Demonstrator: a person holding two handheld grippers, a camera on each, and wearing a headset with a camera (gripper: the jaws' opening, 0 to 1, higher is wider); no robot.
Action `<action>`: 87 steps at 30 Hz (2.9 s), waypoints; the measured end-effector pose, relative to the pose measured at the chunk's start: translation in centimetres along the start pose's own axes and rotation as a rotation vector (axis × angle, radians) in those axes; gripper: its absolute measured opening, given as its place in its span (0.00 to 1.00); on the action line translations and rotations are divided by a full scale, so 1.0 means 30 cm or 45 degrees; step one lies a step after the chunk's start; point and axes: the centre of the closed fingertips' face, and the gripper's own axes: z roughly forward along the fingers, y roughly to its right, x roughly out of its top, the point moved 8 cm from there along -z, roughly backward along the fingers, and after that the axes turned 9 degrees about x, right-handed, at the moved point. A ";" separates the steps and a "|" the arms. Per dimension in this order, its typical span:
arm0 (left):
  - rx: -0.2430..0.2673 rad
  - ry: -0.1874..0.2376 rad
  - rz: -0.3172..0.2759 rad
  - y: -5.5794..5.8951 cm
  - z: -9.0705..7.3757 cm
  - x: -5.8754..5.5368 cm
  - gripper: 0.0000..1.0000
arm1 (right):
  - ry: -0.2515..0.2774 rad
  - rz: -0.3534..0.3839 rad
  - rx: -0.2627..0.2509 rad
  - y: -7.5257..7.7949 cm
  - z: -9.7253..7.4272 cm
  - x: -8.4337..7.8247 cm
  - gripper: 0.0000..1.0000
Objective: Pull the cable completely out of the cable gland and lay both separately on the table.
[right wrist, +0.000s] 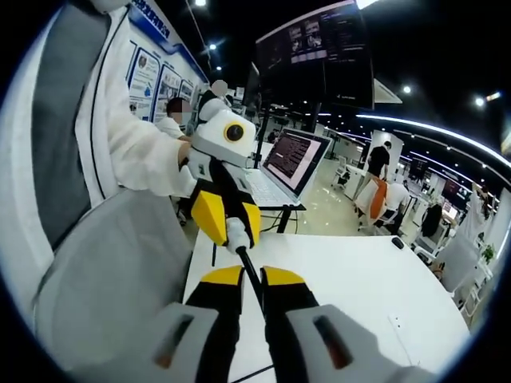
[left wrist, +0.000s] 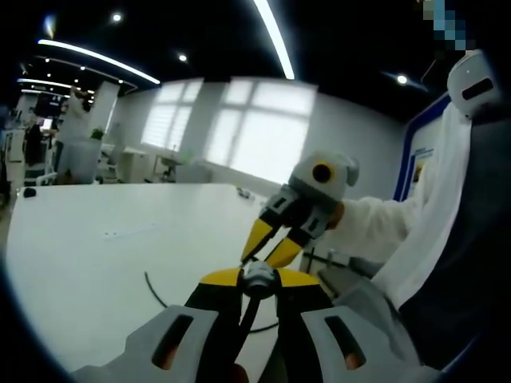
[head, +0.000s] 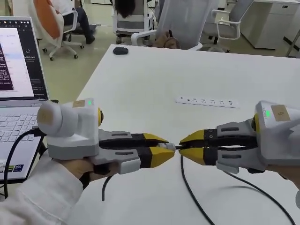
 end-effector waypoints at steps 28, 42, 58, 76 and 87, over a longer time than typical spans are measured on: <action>0.026 -0.005 -0.031 -0.023 -0.042 0.010 0.17 | -0.096 0.159 -0.156 0.010 -0.112 -0.154 0.06; -0.017 0.015 -0.022 0.005 -0.026 0.019 0.17 | -0.111 0.180 -0.143 0.009 -0.132 -0.172 0.06; -0.032 0.010 -0.024 0.011 -0.017 0.015 0.17 | -0.063 0.056 -0.003 -0.018 -0.066 -0.044 0.21; -0.060 -0.019 -0.019 0.024 -0.014 -0.001 0.17 | 0.028 0.002 0.073 -0.035 0.015 0.033 0.14; -0.064 -0.034 -0.008 0.022 -0.008 -0.006 0.17 | 0.034 0.018 0.075 -0.038 0.013 0.011 0.06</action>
